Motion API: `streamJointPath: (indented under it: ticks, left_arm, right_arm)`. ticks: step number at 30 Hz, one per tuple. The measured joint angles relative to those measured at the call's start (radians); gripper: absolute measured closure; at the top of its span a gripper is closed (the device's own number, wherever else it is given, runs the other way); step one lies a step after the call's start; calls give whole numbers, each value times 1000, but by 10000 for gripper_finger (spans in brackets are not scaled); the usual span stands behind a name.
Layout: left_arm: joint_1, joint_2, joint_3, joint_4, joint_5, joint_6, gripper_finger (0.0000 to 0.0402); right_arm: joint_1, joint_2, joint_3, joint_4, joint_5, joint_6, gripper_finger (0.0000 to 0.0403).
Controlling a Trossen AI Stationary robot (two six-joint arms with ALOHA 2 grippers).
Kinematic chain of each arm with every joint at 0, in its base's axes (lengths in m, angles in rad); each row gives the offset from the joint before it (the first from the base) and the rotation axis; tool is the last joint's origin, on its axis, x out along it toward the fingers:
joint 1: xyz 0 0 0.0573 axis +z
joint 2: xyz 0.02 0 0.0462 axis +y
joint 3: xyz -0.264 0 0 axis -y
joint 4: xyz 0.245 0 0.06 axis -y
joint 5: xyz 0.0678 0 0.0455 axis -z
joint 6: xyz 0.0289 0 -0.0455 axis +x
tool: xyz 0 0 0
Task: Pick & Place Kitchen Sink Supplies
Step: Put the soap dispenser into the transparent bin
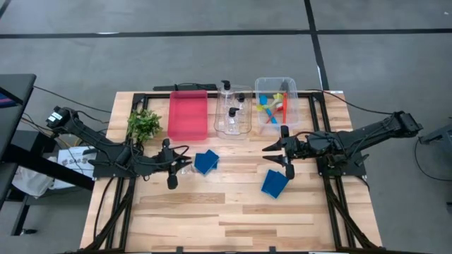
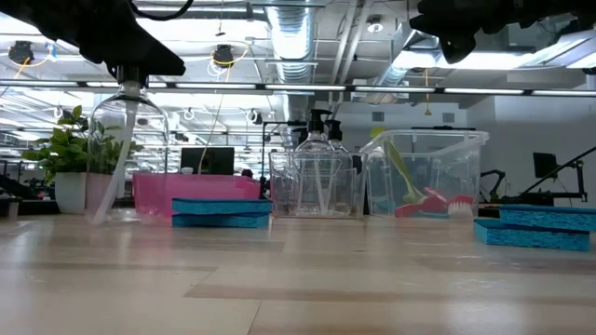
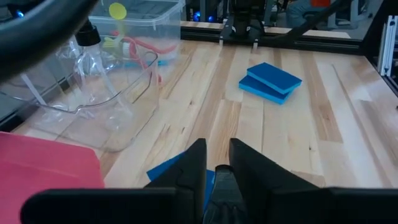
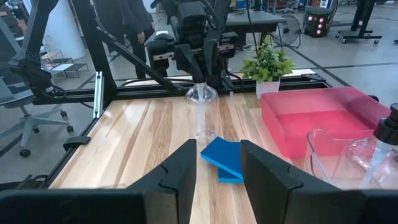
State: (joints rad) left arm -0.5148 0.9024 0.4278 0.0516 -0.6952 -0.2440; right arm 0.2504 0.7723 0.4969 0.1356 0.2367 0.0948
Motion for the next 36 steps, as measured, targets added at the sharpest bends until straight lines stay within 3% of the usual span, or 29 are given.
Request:
streamJointPath:
  ticks: [6, 16, 23, 36]
  left_arm:
    - [0, 0, 0, 11, 0, 0, 315]
    - [0, 0, 1, 40, 0, 1, 334]
    - [-1, 0, 1, 70, 48, 0, 258]
    - [-1, 10, 1, 69, 124, 89, 187]
  right_arm:
    - [0, 0, 0, 0, 0, 0, 286]
    - [0, 0, 0, 0, 0, 0, 286]
    - [0, 0, 0, 0, 0, 0, 286]
    - [0, 0, 0, 0, 0, 0, 286]
